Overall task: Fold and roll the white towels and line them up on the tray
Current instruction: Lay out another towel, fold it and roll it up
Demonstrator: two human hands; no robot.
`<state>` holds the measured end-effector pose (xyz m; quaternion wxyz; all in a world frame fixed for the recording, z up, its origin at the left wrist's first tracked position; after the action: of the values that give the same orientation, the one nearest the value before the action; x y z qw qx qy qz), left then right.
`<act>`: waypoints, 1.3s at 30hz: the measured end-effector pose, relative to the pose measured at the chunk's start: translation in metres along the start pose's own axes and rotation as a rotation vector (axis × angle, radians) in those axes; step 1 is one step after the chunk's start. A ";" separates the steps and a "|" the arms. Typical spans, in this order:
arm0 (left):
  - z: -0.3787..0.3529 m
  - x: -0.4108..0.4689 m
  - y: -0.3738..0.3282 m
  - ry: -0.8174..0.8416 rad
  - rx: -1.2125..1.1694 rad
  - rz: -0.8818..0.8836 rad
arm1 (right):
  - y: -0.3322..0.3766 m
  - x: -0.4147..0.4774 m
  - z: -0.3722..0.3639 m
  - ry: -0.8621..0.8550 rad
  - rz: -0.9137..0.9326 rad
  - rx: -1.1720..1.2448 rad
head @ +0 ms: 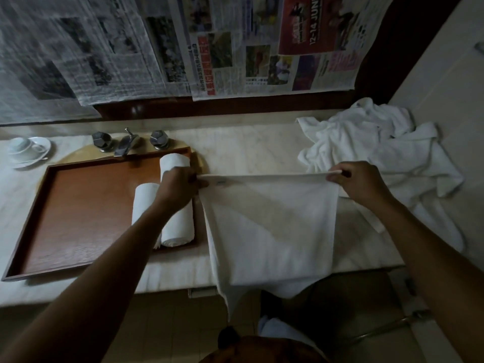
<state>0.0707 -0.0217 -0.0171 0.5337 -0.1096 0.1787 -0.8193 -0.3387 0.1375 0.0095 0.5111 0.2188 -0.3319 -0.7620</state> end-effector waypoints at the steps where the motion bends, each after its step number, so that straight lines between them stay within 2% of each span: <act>1: 0.002 0.015 -0.002 -0.018 0.015 -0.005 | 0.000 0.015 -0.001 -0.026 0.028 0.005; 5: 0.008 0.079 -0.011 -0.088 0.073 0.020 | 0.003 0.085 -0.006 -0.074 0.088 0.013; 9: 0.002 0.144 -0.009 -0.115 -0.013 0.125 | 0.002 0.158 -0.016 -0.118 0.093 0.051; 15: -0.024 0.230 -0.002 -0.137 0.001 0.235 | -0.012 0.255 -0.046 -0.130 -0.001 0.090; 20: -0.054 0.291 0.019 -0.123 0.067 0.238 | -0.046 0.323 -0.085 -0.126 -0.075 0.127; 25: -0.100 0.319 0.043 -0.123 0.188 0.325 | -0.099 0.356 -0.130 -0.094 -0.175 0.108; 29: -0.126 0.300 0.052 -0.137 0.111 0.455 | -0.104 0.339 -0.144 -0.134 -0.166 0.010; 31: -0.131 0.283 0.041 -0.213 0.120 0.407 | -0.100 0.323 -0.143 -0.201 -0.076 -0.017; 34: -0.146 0.258 -0.001 -0.274 0.157 0.207 | -0.081 0.295 -0.159 -0.225 0.134 -0.071; 36: -0.171 0.254 -0.036 -0.192 0.181 0.066 | -0.060 0.278 -0.190 -0.109 0.254 -0.155; 38: -0.198 0.255 -0.055 -0.035 0.222 0.028 | -0.051 0.264 -0.226 0.059 0.219 -0.223; 39: -0.206 0.258 -0.052 0.020 0.250 0.041 | -0.054 0.264 -0.235 0.085 0.187 -0.266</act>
<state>-0.1544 -0.2024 -0.1864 0.5579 -0.0305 0.0828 -0.8252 -0.3156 -0.1586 -0.1894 0.6177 0.1495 -0.2251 -0.7385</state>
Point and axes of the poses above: each hand's wrist, its own x-axis towards the middle knuckle, its own z-axis out of the back of the hand, y = z × x, the point moved 2 cm from there along x, towards the middle knuckle, and after that the axes turned 12 degrees about x, right-handed, at the moved point
